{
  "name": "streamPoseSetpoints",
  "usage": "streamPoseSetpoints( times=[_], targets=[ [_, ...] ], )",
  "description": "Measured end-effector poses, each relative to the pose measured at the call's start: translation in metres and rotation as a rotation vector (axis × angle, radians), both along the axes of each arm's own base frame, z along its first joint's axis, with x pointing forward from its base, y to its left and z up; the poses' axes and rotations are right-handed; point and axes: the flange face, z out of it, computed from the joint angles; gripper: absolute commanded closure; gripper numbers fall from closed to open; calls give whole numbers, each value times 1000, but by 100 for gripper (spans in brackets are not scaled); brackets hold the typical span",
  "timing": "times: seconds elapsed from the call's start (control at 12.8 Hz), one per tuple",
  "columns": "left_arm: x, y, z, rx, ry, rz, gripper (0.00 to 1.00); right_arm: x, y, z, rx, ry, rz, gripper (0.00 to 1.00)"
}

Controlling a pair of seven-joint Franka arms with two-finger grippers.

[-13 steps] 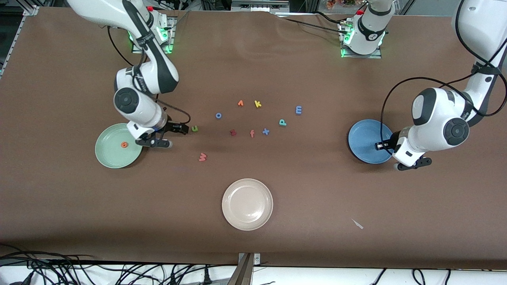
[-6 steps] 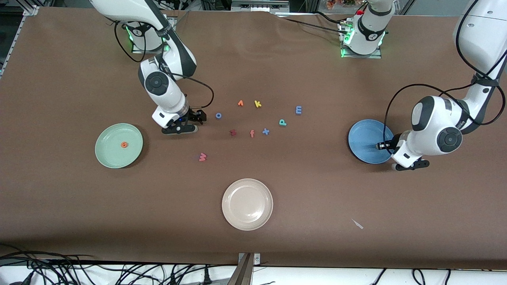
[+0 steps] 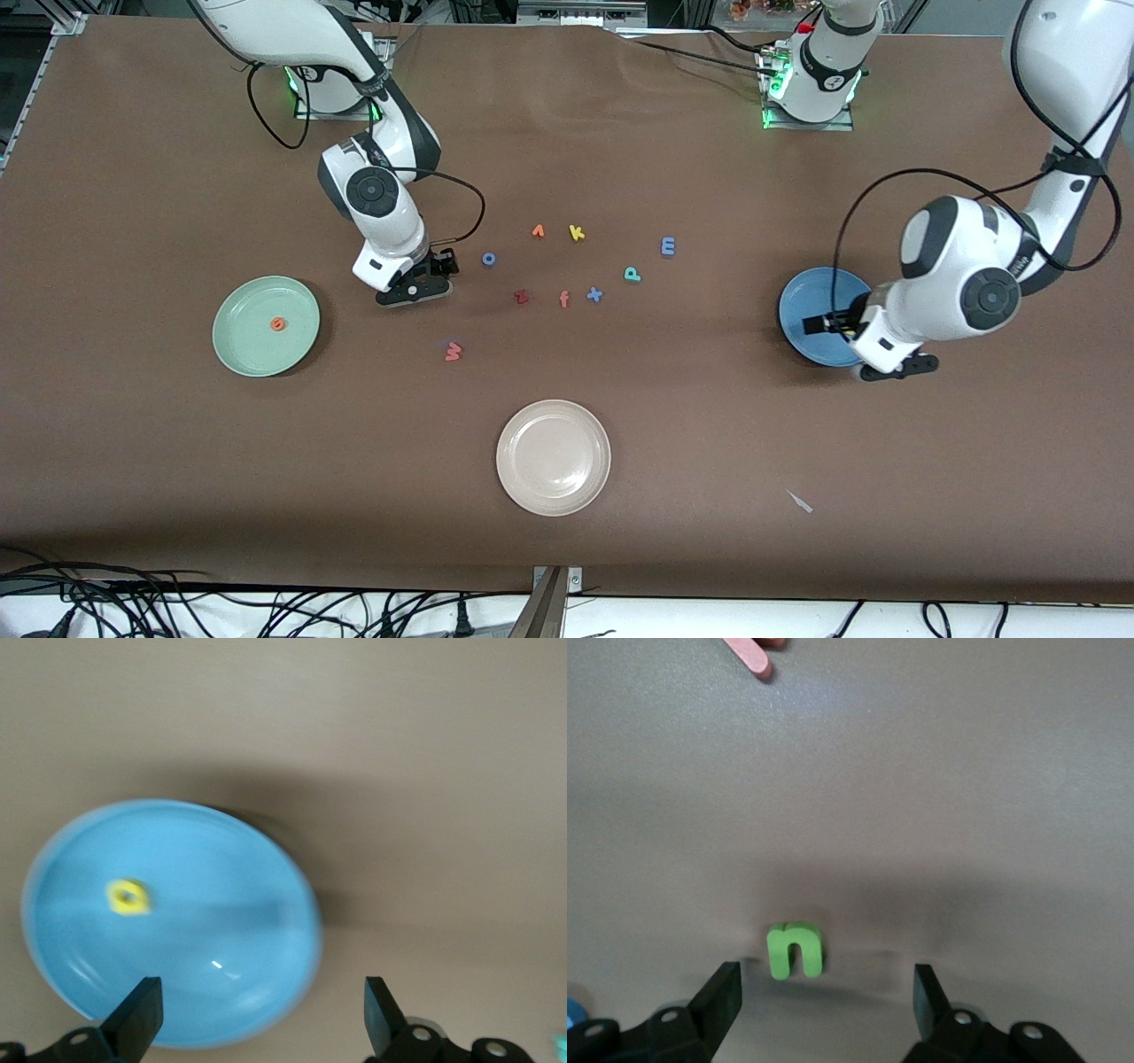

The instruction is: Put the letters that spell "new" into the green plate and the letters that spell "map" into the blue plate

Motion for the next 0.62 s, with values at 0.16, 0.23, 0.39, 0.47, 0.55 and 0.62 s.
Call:
streamPoseSetpoints(
  times=[0.16, 0.23, 0.39, 0.47, 0.55, 0.62],
  targets=[
    [-19, -61, 13, -9, 11, 10, 0, 1, 2, -4, 10, -11, 3, 36],
    [-33, -91, 12, -11, 20, 12, 0, 1, 2, -6, 11, -11, 4, 38],
    [-65, -150, -1, -24, 0, 29, 0, 2, 5, -4, 15, -18, 8, 56],
    [-84, -177, -11, -29, -9, 30, 0, 1, 8, -3, 17, -20, 14, 65],
    [-104, -197, -22, -30, -9, 22, 0, 0, 13, -2, 20, -24, 22, 72],
    [-124, -213, -34, -30, -5, 11, 0, -1, 16, -2, 21, -25, 28, 81]
  ],
)
